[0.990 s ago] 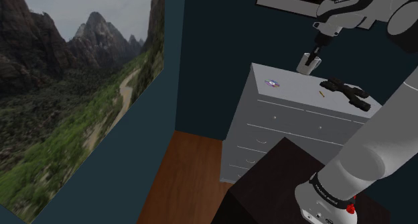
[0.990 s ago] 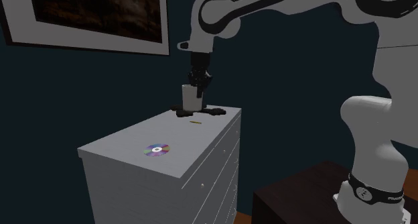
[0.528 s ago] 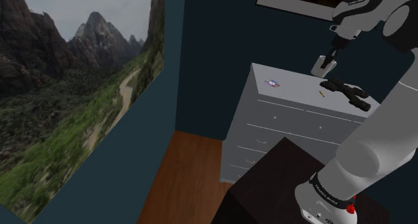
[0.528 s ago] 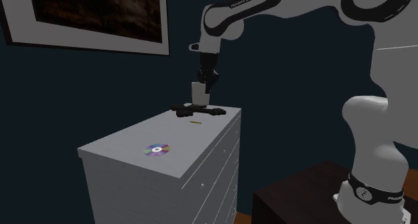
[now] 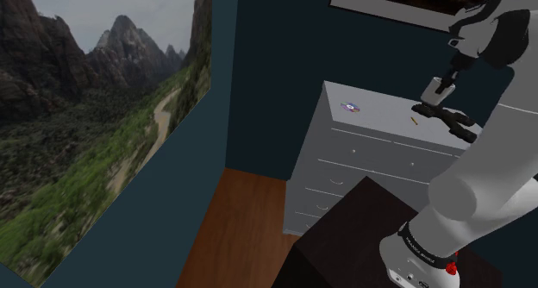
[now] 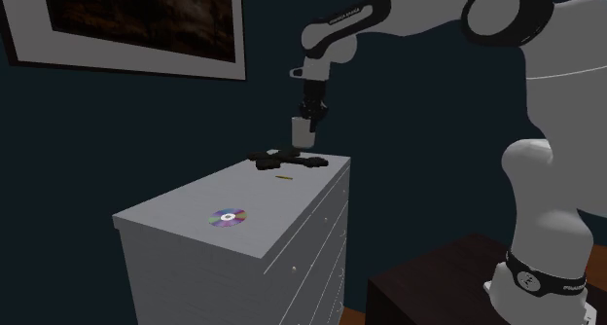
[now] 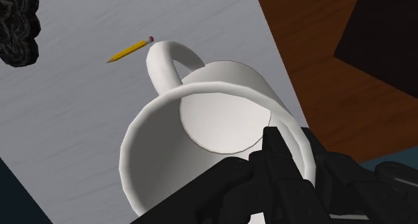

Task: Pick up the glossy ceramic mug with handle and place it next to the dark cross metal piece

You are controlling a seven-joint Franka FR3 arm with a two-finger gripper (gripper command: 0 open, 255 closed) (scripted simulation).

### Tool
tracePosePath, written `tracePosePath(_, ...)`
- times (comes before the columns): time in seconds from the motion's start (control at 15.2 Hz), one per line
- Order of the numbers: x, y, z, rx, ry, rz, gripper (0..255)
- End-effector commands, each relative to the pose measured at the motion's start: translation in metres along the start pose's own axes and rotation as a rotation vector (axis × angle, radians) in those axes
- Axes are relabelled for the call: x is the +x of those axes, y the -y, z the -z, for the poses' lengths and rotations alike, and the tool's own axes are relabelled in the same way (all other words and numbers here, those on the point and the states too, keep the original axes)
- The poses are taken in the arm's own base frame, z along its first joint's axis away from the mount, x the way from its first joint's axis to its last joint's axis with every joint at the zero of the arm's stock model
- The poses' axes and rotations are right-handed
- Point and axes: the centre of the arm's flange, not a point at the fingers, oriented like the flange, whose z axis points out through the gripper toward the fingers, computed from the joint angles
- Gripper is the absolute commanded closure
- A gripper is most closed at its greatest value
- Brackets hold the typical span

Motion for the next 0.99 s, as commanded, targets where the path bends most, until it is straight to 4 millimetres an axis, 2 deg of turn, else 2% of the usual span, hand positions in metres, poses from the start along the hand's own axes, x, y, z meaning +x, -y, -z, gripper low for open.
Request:
tracePosePath(0.0, -0.023, -0.015, 0.003, 0.000, -0.001, 0.003, 255)
tracePosePath(0.66, -0.140, -0.076, 0.005, 0.000, -0.001, 0.003, 255)
tracePosePath(0.73, -0.144, -0.079, 0.005, 0.000, -0.001, 0.003, 255)
tracePosePath(0.92, -0.145, -0.078, -0.010, 0.000, -0.001, 0.003, 255)
